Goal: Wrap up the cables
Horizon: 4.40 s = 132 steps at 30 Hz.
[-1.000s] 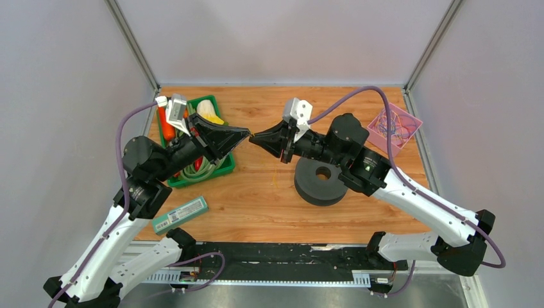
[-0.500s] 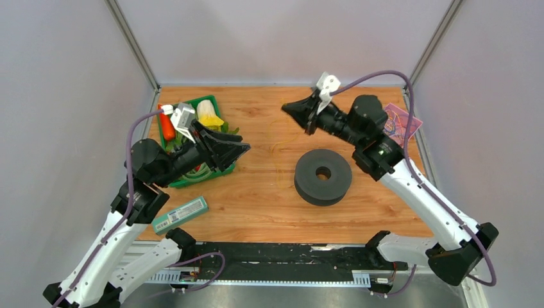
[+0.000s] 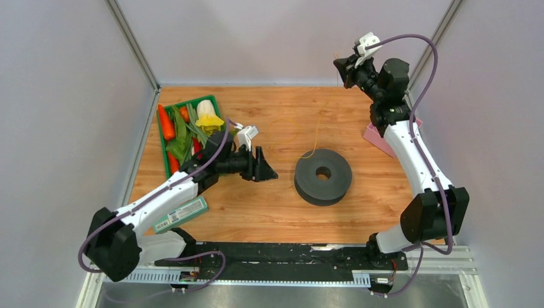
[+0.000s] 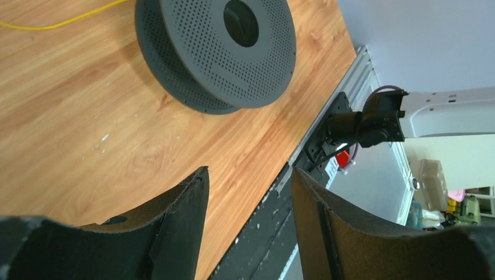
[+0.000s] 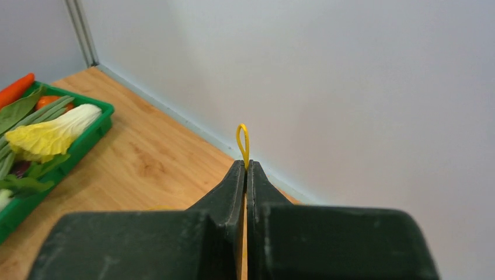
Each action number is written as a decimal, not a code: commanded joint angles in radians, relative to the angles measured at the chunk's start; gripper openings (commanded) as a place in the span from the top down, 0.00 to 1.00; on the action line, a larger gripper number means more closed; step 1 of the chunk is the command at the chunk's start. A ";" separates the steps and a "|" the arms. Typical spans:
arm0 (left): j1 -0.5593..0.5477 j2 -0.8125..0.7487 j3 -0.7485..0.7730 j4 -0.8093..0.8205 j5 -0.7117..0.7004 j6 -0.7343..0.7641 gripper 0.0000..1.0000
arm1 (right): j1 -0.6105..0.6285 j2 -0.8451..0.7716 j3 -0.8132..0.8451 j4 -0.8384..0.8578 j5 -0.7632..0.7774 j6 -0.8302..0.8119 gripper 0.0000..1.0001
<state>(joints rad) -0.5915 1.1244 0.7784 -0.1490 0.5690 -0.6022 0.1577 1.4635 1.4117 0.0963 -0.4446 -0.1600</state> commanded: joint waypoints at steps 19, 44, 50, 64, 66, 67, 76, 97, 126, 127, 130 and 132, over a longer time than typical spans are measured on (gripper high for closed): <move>-0.110 0.650 0.145 0.612 0.005 -0.229 0.31 | -0.193 0.005 -0.042 0.039 -0.137 -0.188 1.00; -0.113 0.283 0.223 -0.131 0.069 0.707 1.00 | -0.193 -0.074 -0.014 -0.793 -0.002 -0.171 1.00; -0.116 0.157 0.233 -0.408 -0.014 1.090 1.00 | -0.193 -0.184 -0.079 -0.851 -0.120 -0.185 1.00; -0.172 0.095 0.222 -0.483 -0.001 1.135 0.52 | -0.172 -0.299 -0.099 -1.127 -0.397 -0.427 1.00; -0.171 0.078 0.258 -0.535 0.011 1.115 0.40 | -0.161 -0.295 -0.074 -1.220 -0.434 -0.516 1.00; -0.166 0.062 0.284 -0.576 0.023 1.113 0.38 | -0.129 -0.295 -0.066 -1.250 -0.425 -0.526 1.00; 0.056 -0.133 0.424 -0.661 0.068 1.026 0.27 | 0.046 -0.261 0.018 -1.320 -0.253 -0.593 1.00; 0.182 0.299 0.444 -0.425 0.443 1.351 0.51 | 0.285 0.052 0.069 -1.193 -0.279 -0.675 1.00; 0.162 0.204 0.279 -0.308 0.402 1.222 0.85 | 0.388 -0.201 -0.178 -0.879 -0.249 -0.360 1.00; 0.162 0.203 0.277 -0.307 0.402 1.220 0.85 | 0.396 -0.198 -0.194 -0.847 -0.247 -0.354 1.00; 0.162 0.198 0.272 -0.310 0.404 1.219 0.84 | 0.413 -0.161 -0.203 -0.778 -0.256 -0.334 1.00; 0.162 0.198 0.271 -0.316 0.402 1.223 0.84 | 0.431 -0.134 -0.191 -0.762 -0.261 -0.320 1.00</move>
<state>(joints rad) -0.4259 1.3609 1.0496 -0.5049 0.9501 0.6270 0.5625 1.2881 1.2182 -0.7788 -0.6704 -0.5297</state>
